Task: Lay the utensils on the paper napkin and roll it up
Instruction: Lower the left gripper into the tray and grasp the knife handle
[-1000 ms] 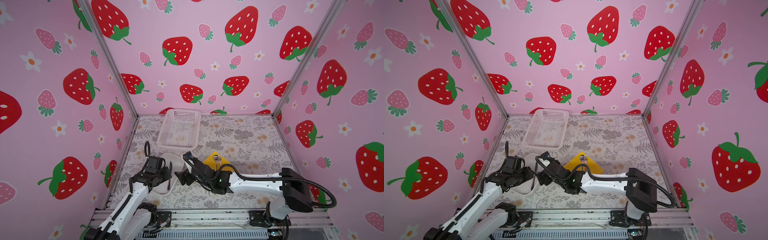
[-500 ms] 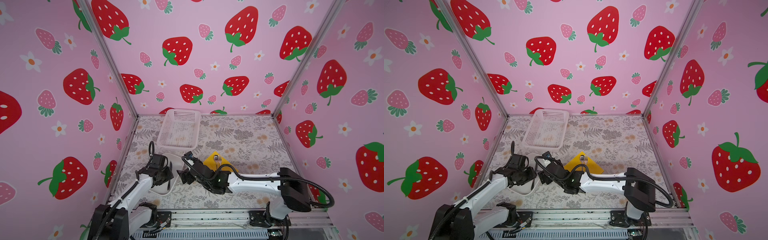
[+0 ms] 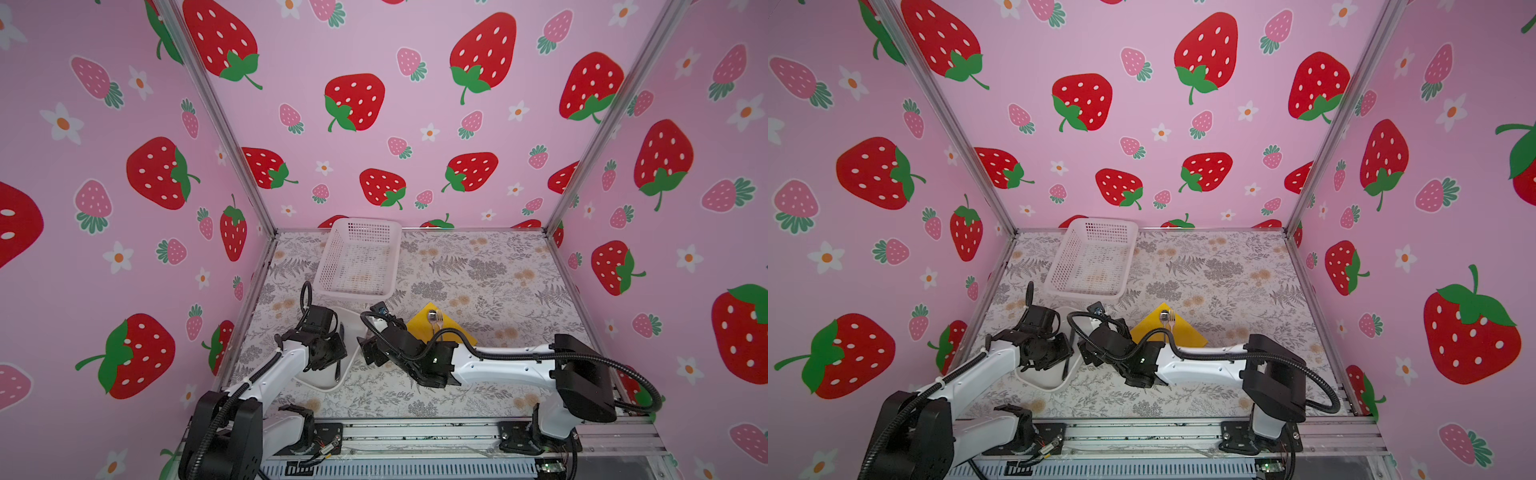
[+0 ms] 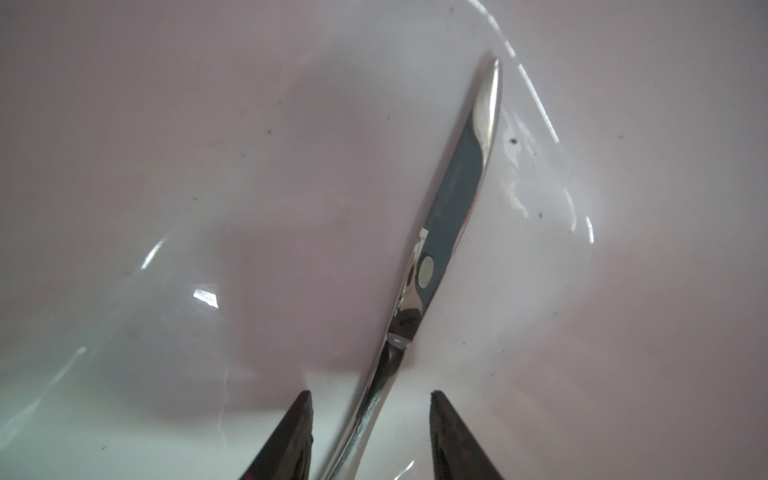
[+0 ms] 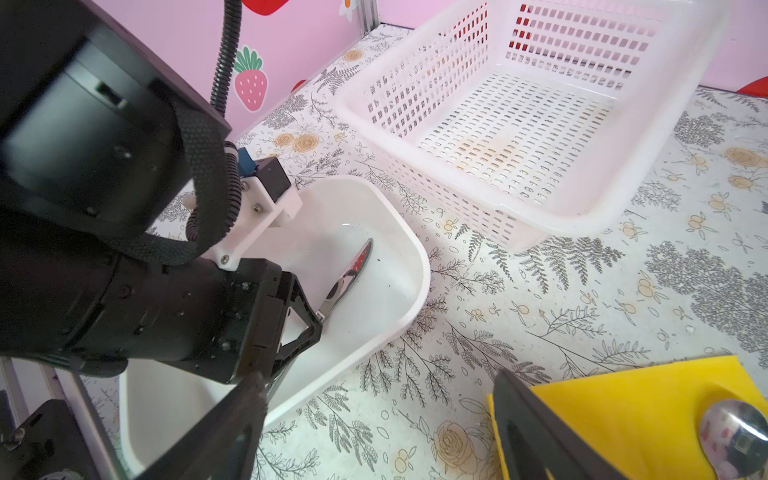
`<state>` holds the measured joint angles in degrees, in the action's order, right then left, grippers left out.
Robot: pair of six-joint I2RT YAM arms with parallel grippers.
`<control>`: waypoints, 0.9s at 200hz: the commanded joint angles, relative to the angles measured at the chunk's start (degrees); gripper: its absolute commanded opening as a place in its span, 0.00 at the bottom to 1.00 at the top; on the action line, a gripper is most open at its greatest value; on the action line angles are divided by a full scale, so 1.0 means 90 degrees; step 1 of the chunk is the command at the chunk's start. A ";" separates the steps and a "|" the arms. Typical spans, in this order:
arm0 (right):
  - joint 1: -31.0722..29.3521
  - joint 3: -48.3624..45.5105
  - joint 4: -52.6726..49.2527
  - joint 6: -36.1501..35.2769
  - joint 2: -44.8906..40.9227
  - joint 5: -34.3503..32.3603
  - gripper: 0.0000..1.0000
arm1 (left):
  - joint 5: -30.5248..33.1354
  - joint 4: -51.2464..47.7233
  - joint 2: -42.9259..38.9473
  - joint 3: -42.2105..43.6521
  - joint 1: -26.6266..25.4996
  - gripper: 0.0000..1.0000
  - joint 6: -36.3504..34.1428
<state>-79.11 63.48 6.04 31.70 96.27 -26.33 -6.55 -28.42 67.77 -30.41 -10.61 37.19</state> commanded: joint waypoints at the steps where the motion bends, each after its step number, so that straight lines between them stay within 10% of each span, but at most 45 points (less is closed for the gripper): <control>1: 0.0002 0.0161 -0.0198 0.0204 -0.0150 -0.0047 0.87 | 0.0049 -0.0131 0.0196 0.0040 0.0017 0.45 -0.0154; 180: 0.0418 0.0180 -0.0337 0.2425 0.0284 -0.0050 0.86 | 0.0212 -0.0117 0.0732 -0.0163 -0.0220 0.27 -0.0261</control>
<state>-75.61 63.79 4.10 50.81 99.48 -27.46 -5.76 -26.89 72.16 -31.92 -12.38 35.09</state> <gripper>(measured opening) 0.861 0.265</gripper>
